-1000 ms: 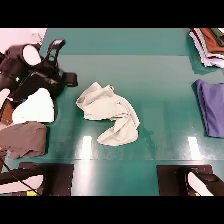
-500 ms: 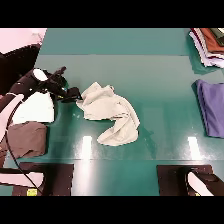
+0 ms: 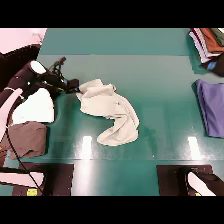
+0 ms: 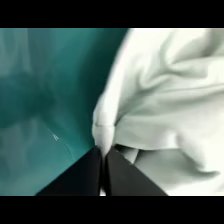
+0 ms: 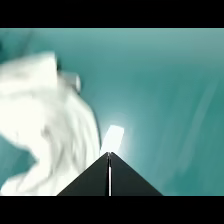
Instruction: Fold the shirts.
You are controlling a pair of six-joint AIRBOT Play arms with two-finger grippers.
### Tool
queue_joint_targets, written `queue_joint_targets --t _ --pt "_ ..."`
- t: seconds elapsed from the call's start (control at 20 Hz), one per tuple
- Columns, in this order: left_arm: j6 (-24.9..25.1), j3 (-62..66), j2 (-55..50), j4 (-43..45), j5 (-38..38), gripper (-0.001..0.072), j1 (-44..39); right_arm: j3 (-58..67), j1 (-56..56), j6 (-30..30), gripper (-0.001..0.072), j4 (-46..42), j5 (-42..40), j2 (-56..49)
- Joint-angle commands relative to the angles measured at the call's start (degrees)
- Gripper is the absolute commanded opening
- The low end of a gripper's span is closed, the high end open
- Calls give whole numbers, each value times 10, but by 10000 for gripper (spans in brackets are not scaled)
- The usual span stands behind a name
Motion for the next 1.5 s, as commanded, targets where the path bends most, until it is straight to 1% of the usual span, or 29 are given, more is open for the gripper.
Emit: queue_joint_targets --t 0.0,0.05,0.1,0.2,0.3,0.45,0.5,0.6,0.65,0.7,0.75,0.8,0.85,0.9,1.05,1.15,1.3,1.45 --pt "3 53 21 36 -26 24 5 -147 5 28 94 6 -2 -12" --pt "3 58 23 38 -27 24 5 -219 12 30 366 6 -27 -12" --pt "3 59 23 38 -28 24 5 -288 24 30 480 7 -60 -16" --pt "2 59 21 40 -30 24 5 -406 68 27 477 46 -134 -43" --pt "2 59 21 43 -30 24 5 -466 125 1 478 104 -205 -87" --pt "2 59 21 45 -32 24 5 -472 200 -31 468 183 -300 -159" --pt "2 59 21 45 -32 25 5 -457 218 -32 468 191 -317 -184" --pt "2 59 21 45 -32 25 5 -417 243 -32 467 190 -326 -227" --pt "2 59 21 45 -32 24 5 -397 251 -32 435 190 -327 -244" --pt "2 59 21 46 -32 24 5 -377 256 -32 427 188 -329 -260" --pt "2 59 21 46 -32 24 5 -360 261 -31 334 177 -331 -272" --pt "2 59 22 47 -33 24 5 -344 262 -31 186 160 -332 -281" --pt "2 59 23 48 -33 24 5 -330 261 -31 78 146 -330 -285" --pt "2 59 31 55 -32 24 5 -314 254 -31 19 123 -328 -281" --pt "-3 73 89 90 -11 24 5 -252 205 -8 17 41 -295 -226" --pt "-2 113 144 108 -16 24 5 -189 156 -5 17 -12 -260 -165" --pt "-2 199 231 109 -27 24 5 -82 86 -5 17 -37 -212 -68" --pt "-2 276 315 107 -33 24 5 9 40 -7 17 -59 -178 19"
